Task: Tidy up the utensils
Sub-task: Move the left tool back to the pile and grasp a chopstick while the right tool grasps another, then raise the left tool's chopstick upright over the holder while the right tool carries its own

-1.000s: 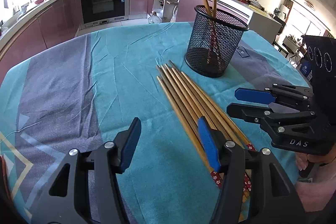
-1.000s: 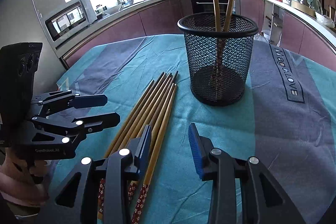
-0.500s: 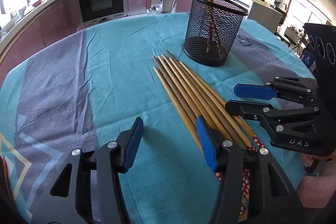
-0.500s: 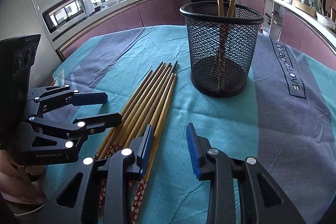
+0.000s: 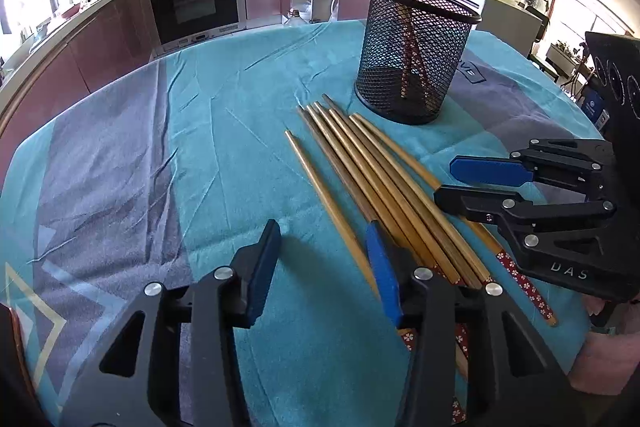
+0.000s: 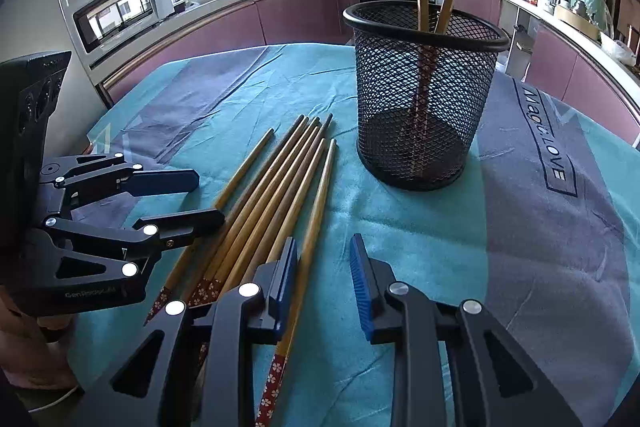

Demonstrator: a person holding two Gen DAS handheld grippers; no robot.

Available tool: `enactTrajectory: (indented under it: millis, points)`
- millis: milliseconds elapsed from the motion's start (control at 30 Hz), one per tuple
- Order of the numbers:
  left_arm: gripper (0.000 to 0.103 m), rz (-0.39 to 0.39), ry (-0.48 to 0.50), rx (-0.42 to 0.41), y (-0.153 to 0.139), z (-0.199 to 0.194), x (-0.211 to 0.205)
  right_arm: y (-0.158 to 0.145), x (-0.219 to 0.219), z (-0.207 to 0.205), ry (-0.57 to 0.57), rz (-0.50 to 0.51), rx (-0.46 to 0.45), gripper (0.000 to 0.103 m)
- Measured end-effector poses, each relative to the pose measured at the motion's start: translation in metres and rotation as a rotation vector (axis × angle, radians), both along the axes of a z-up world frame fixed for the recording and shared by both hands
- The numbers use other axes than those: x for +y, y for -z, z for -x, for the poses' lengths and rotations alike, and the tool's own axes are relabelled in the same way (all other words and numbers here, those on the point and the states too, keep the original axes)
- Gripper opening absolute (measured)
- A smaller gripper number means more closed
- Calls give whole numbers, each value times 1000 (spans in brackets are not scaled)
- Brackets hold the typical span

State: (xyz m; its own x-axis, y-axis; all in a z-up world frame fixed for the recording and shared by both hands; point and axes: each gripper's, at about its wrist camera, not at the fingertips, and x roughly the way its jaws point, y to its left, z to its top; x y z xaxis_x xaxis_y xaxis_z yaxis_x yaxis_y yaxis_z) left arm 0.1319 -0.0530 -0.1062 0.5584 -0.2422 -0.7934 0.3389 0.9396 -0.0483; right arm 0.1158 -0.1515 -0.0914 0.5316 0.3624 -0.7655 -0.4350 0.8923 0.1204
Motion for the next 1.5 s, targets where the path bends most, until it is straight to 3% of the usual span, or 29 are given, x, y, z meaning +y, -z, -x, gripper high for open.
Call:
enactTrajectory:
  millis: [233,400,867,1500]
  points:
    - [32,-1,-22,-1,0,-10,-1,1,10,-8,4,29,-10,22]
    - [15,13,-39,1,1,-14,-2,0,9,-14,8,19,-6,8]
    - [7,102,-75,11,-3,-12,8,-8,-15,-10,19,-94,8,5]
    - [7,306,15,-86,-66,8,20,-63,-44,13,-9,-260,-123,5]
